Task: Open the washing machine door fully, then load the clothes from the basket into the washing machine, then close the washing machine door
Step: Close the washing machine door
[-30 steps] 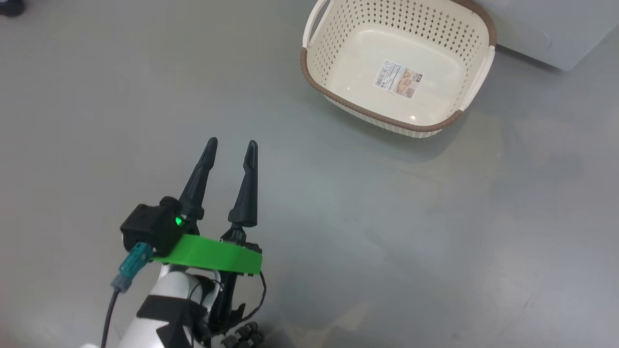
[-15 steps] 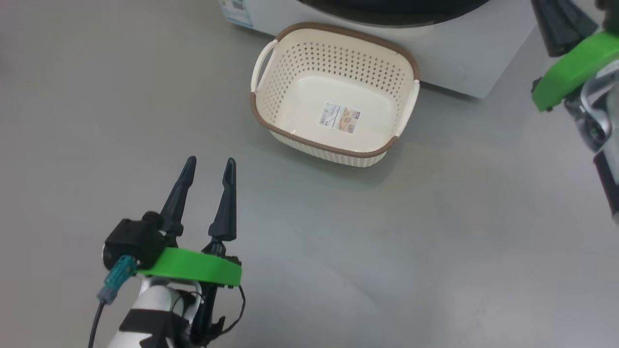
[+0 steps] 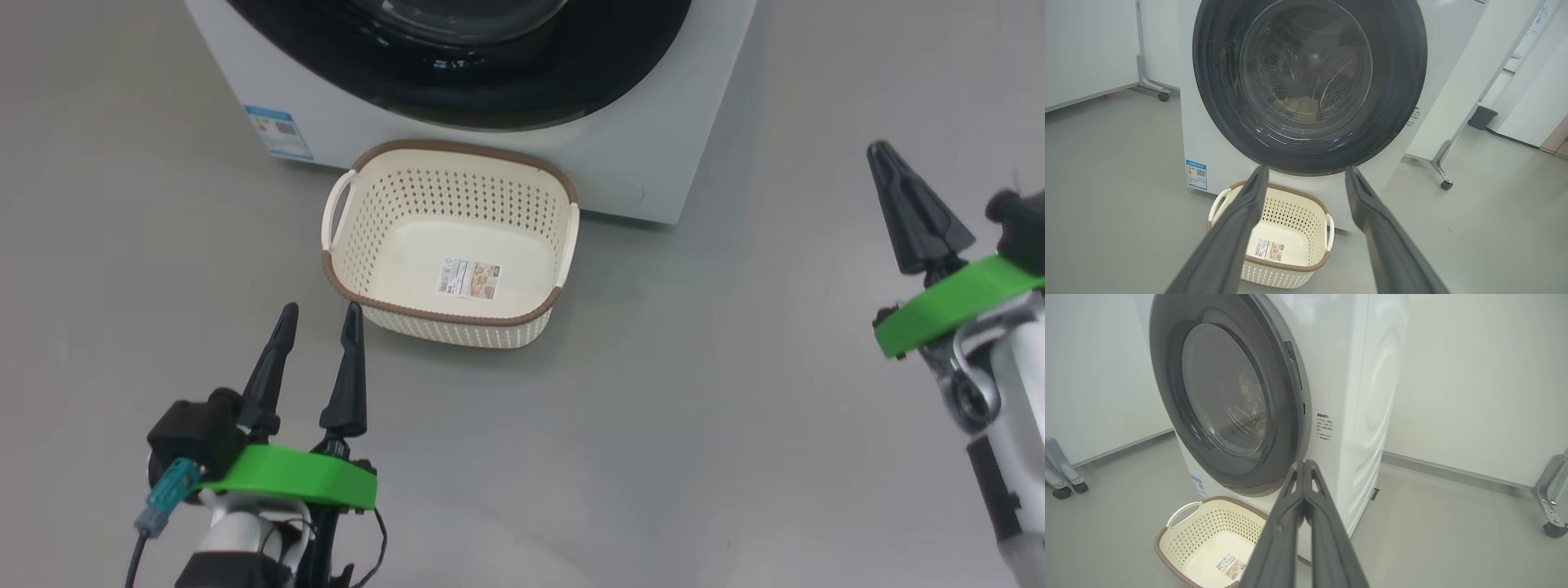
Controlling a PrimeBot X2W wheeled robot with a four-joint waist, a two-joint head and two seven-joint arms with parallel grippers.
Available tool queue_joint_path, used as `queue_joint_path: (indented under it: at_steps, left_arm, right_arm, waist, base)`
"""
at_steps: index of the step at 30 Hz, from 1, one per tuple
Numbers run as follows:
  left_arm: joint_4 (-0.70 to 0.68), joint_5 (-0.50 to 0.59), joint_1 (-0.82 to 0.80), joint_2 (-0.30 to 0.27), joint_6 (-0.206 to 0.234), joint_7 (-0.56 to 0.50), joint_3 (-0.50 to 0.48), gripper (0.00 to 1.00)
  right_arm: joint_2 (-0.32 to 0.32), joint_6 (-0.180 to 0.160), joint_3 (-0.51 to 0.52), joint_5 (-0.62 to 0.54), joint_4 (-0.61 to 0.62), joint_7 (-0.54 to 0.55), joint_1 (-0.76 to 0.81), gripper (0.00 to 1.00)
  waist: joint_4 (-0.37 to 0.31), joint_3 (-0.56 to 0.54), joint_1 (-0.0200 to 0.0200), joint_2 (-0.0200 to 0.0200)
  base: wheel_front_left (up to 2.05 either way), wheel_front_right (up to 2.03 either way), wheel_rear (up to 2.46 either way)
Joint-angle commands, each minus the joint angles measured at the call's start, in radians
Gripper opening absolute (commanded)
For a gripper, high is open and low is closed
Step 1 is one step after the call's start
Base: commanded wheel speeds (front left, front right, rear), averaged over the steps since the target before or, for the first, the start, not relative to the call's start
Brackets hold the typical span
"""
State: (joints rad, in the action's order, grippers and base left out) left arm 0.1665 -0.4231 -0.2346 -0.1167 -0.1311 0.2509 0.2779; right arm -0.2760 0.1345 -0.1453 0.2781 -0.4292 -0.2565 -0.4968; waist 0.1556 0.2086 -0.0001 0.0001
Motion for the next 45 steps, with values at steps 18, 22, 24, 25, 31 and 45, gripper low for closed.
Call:
queue_joint_path:
  at_steps: [18,22,24,25,31,45]
  left_arm:
    - [-0.012,0.027,0.081,-0.038,0.0,0.011,-0.056,1.0]
    - [-0.005,0.032,0.093,-0.033,0.0,0.011,-0.063,1.0]
    - [-0.006,0.038,0.094,-0.032,0.0,0.011,-0.065,1.0]
    - [-0.006,0.039,0.095,-0.032,0.0,0.011,-0.068,1.0]
    - [-0.016,0.055,0.099,-0.031,0.0,0.011,-0.068,1.0]
    - [-0.02,0.086,0.109,-0.032,0.0,0.011,-0.072,1.0]
  right_arm:
    - [0.148,-0.004,0.216,-0.092,0.167,-0.005,0.283,0.0]
    - [0.178,-0.004,0.238,-0.102,0.183,-0.005,0.315,0.0]
    - [0.187,-0.004,0.247,-0.103,0.187,-0.005,0.327,0.0]
    - [0.191,-0.004,0.25,-0.104,0.188,-0.005,0.332,0.0]
    - [0.21,-0.004,0.265,-0.125,0.201,-0.005,0.35,1.0]
    - [0.224,-0.004,0.27,-0.14,0.199,-0.005,0.357,1.0]
  waist:
    - [-0.122,-0.116,0.0001,-0.0001]
    - [-0.135,-0.125,0.0001,-0.0001]
    - [-0.139,-0.13,0.0001,-0.0001]
    - [-0.14,-0.131,0.0001,-0.0001]
    - [-0.145,-0.141,0.0001,-0.0001]
    - [-0.147,-0.151,0.0001,-0.0001]
  base:
    - [0.0,0.0,0.0]
    - [0.0,0.0,0.0]
    - [0.0,0.0,0.0]
    - [0.0,0.0,0.0]
    - [0.0,0.0,0.0]
    - [0.0,0.0,0.0]
